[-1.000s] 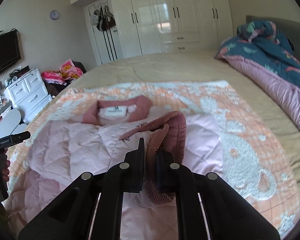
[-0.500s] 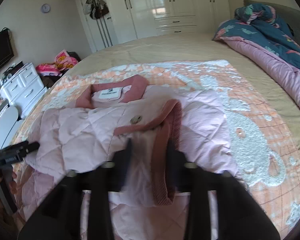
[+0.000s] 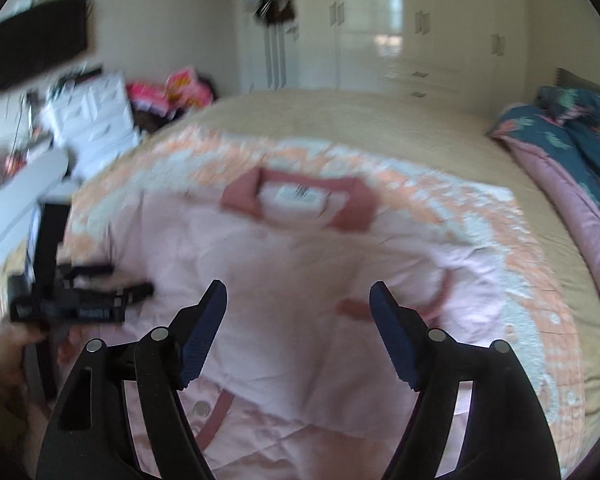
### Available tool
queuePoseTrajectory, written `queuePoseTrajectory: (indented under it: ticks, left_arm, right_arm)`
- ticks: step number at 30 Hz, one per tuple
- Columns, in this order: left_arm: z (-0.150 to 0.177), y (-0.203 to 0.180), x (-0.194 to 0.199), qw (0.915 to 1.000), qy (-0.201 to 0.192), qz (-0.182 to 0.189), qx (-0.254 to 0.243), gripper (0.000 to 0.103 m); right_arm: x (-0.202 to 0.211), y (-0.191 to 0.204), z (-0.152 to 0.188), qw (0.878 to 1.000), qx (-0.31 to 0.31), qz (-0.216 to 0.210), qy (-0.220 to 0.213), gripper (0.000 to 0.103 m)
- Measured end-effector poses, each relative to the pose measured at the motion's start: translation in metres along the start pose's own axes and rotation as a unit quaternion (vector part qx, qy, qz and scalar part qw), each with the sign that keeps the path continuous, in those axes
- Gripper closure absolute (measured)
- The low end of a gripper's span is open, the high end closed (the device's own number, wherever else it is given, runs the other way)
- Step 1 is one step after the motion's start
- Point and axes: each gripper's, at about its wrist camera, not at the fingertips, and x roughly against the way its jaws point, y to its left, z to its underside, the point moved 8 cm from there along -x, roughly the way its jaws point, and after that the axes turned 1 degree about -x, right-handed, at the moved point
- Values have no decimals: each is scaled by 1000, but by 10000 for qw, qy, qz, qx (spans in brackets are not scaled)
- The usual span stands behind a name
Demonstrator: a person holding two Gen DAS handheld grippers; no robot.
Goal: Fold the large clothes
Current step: 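Open the right tool and move both tools over the jacket toward the hem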
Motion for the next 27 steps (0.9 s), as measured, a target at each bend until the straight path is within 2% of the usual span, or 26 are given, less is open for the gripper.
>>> queuePoseTrajectory:
  ticks: [4,6,20,23,27]
  left_arm:
    - [-1,0,-1,10000,19,-10,7,8]
    - [-1,0,-1,10000,20,-20,-12,8]
    - [-3,-2,2,10000,1,-52,-11,8]
    - [-4,-2,2,10000,5,-14,6,8]
    - [-6,-2,6,10000,22,-20,4,8]
  right_arm:
    - [-39,-8,29,9968,-402,88,691,30]
    - [-48,-9,38,9952,-588,52,777,27]
    - [-58,-5,45,9951,-650,152,731,23]
    - [-53,-2,42,9946,-686,35,778,12]
    - [-46,2,40,9944,-720,-20,776,6]
